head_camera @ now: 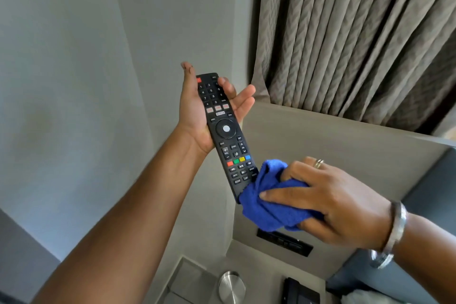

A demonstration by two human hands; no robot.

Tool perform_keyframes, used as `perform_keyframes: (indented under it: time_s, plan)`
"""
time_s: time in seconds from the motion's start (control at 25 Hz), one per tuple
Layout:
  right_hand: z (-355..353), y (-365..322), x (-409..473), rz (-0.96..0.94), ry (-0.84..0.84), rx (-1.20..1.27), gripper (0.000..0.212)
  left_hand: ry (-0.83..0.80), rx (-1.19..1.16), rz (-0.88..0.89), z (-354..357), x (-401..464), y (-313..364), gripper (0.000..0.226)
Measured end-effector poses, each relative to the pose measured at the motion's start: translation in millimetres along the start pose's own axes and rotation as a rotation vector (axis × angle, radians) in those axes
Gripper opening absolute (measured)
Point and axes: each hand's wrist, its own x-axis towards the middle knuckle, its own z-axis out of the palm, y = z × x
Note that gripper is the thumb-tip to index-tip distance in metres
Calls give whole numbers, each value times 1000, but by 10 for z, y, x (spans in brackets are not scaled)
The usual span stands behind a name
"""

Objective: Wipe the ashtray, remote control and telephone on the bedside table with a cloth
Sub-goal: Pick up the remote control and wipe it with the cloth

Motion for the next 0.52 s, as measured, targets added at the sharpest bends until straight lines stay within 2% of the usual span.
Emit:
perform_keyframes:
  time_s: [0.16, 0.28, 0.44, 0.52]
  plan:
    - [-16, -153, 82, 157, 208, -37, 40, 26, 43, 5, 46, -4, -134, 74]
    - [189, -376, 224, 238, 228, -76, 41, 3, 78, -11, 108, 16, -222, 75]
    - [42, -116, 172, 458, 213, -149, 34, 66, 70, -39, 54, 10, -229, 72]
    - [-33, -50, 166, 463, 256, -160, 32, 83, 63, -50, 38, 17, -262, 71]
